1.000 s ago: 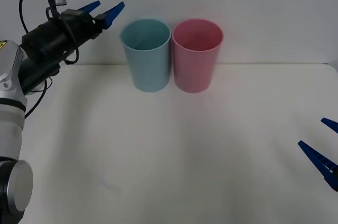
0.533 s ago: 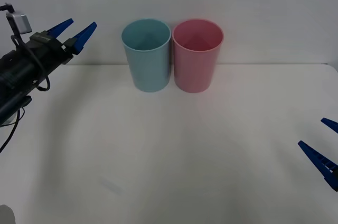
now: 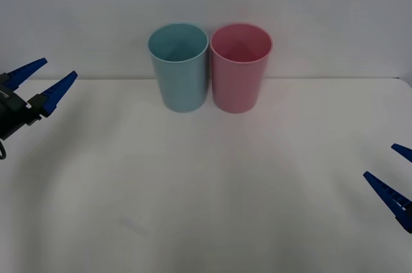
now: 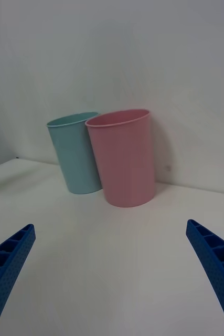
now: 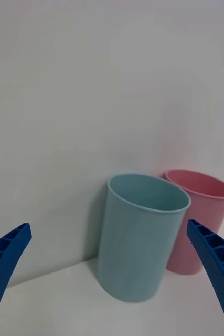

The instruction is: Grasp the object on the table and drop it into the matching bin: aluminum can to the light blue bin, PET bottle to the pink bin.

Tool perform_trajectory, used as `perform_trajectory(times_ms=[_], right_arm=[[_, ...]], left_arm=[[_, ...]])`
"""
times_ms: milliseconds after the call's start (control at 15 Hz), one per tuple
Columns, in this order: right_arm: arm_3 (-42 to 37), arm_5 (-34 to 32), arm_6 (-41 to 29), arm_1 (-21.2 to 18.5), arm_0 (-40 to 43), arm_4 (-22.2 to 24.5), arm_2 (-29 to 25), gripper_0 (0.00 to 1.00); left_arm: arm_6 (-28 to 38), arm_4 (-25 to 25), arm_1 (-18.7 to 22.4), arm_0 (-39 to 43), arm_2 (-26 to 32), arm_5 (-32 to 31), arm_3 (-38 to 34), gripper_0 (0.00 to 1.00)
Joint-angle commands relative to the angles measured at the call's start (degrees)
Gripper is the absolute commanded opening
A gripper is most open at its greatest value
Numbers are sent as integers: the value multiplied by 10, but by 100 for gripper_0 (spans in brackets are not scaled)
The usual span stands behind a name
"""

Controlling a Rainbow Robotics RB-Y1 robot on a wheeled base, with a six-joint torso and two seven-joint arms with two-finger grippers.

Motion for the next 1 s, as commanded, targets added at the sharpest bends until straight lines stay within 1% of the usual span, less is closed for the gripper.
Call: perform_trajectory(times_ms=[67,333,467,600,800,1000], right_arm=[[0,0,0,0,0,0,0,100],[0,0,0,0,0,0,0,100],[0,0,0,0,0,0,0,100],[0,0,0,0,0,0,0,100],[0,0,0,0,0,0,0,100],[0,0,0,0,0,0,0,100]], left_arm=[[-12,9,25,43,18,-33,-18,100],[-45,40,59,98,21,-49,-19,100],[-53,54,71,120,34,-73,-19,100],[-57,56,75,135,53,-102,-19,100],[-67,78,79,163,56,-108,-19,100],[-75,88,80,178,54,-111,-19,100]])
